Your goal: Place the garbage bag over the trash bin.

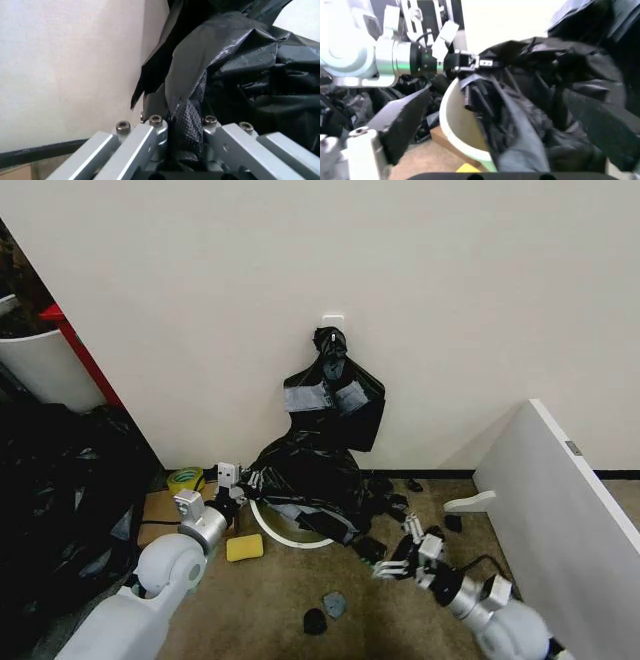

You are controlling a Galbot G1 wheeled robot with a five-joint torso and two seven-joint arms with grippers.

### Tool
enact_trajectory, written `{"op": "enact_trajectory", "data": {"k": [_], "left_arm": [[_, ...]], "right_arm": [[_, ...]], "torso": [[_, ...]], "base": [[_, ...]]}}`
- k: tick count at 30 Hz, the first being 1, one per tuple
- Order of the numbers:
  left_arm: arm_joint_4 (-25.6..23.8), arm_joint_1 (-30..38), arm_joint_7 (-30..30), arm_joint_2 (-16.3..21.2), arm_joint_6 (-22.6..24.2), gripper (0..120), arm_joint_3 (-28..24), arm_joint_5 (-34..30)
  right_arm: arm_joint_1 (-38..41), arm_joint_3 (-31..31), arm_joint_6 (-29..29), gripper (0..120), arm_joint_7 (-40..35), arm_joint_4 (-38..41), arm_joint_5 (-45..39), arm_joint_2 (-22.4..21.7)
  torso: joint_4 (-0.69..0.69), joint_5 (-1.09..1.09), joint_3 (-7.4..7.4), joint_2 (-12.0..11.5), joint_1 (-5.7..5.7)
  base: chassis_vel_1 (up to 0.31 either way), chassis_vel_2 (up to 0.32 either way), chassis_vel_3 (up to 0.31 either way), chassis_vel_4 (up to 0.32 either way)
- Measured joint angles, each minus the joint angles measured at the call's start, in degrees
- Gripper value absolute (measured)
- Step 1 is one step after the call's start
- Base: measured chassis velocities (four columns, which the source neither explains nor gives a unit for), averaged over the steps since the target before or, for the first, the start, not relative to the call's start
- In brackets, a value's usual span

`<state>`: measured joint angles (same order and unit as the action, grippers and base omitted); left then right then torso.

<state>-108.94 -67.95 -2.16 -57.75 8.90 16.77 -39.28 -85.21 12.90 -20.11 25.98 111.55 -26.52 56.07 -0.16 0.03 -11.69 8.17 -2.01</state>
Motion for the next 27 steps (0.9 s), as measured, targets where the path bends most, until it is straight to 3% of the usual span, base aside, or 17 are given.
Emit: {"op": "enact_trajectory", "data": {"k": [12, 25, 27], "left_arm": [[-1.1, -0.7, 0.1, -0.6, -0.2, 4, -1.1, 1.0], [-1.5, -0.8, 0.3, -0.7, -0.2, 4, -0.9, 0.5], [-1.5, -0.8, 0.4, -0.8, -0.1, 4, -0.9, 0.3]], "right_arm": [[-0.9, -2.5, 6.3, 46, -19.2, 2.7, 15.1, 1.8], [-0.7, -2.0, 3.5, 2, -17.0, 1.3, 23.2, 2.9], [-0.5, -2.0, 2.5, 0, -16.6, 0.7, 23.9, 3.2]], "torso": [[0.00, 0.00, 0.00, 0.0, 0.00], [0.01, 0.00, 0.00, 0.0, 0.00], [0.00, 0.00, 0.00, 0.0, 0.00]], "base": [[0.000, 0.000, 0.000, 0.000], [0.000, 0.000, 0.000, 0.000], [0.000, 0.000, 0.000, 0.000]]}}
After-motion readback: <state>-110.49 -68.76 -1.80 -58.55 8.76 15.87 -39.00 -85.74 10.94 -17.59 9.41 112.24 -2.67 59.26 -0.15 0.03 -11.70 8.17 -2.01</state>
